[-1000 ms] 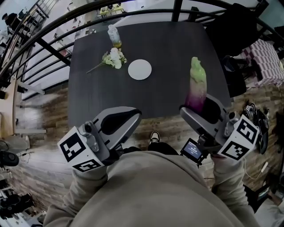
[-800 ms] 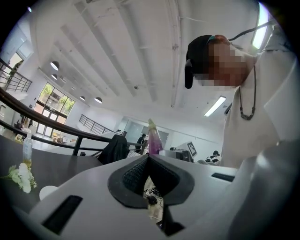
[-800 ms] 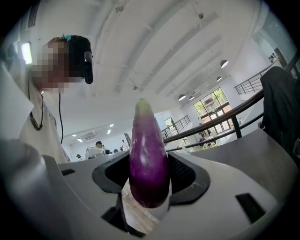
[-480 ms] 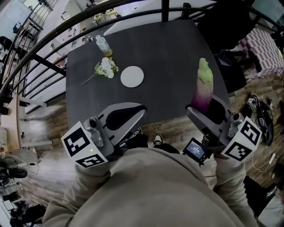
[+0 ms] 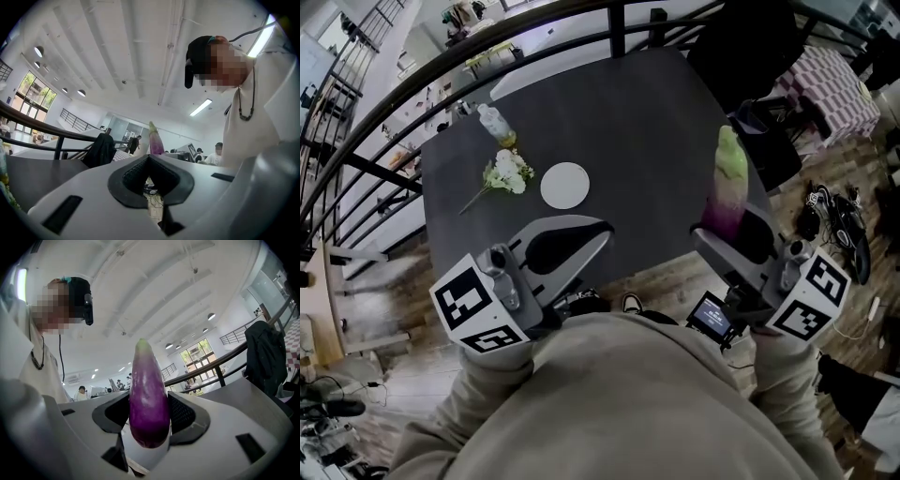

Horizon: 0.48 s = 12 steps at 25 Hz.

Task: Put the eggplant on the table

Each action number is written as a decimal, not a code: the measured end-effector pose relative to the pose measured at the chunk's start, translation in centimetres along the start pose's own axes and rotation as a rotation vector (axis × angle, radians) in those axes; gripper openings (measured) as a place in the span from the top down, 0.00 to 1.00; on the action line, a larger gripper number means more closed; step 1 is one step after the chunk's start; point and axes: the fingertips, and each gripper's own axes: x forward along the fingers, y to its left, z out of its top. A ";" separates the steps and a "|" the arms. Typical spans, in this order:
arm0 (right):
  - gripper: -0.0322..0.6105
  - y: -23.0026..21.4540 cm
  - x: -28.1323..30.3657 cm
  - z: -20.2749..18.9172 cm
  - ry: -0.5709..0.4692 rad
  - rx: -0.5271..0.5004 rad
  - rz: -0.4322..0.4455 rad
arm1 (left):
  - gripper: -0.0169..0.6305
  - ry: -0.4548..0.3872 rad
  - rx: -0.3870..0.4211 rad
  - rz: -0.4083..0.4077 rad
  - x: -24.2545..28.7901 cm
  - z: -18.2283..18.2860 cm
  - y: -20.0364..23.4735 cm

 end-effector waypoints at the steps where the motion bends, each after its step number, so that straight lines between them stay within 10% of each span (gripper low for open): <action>1: 0.58 0.0 0.4 -0.1 0.004 0.000 0.000 | 0.97 -0.002 0.000 -0.002 -0.1 0.0 0.2; 12: 0.58 1.7 11.4 -0.8 0.073 -0.045 0.049 | 0.97 -0.024 -0.036 0.043 -7.9 0.9 6.5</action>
